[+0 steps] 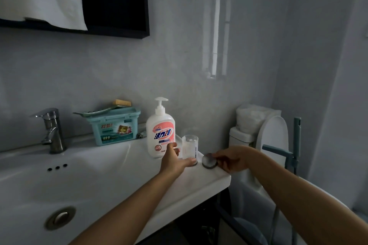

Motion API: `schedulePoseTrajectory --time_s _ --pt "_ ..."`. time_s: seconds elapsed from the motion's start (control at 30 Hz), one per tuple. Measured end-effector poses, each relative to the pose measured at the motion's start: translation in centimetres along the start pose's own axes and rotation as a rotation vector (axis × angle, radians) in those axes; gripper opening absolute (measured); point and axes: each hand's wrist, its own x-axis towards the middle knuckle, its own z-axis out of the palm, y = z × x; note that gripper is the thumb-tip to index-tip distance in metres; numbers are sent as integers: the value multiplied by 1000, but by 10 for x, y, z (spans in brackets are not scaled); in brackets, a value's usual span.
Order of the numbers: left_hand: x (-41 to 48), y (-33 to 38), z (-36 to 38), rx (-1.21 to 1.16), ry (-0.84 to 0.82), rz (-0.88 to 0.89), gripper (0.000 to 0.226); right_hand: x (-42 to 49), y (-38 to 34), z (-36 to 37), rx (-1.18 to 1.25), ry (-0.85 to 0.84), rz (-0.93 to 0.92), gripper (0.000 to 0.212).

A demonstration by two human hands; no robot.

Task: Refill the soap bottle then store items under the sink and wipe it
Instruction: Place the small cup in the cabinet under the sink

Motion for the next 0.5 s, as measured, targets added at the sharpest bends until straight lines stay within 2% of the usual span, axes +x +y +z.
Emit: schedulePoseTrajectory --time_s 0.1,0.2,0.37,0.5 --pt "5 1 7 6 17 0 86 -6 -2 -3 118 -44 -50 22" --pt "8 4 10 -9 18 -6 81 -10 -10 -1 25 14 -189 21" --pt "9 3 11 -24 -16 45 52 -28 -34 12 -408 257 -724 12" --pt "9 -3 10 16 35 100 49 -30 -45 26 -781 377 -1046 8"
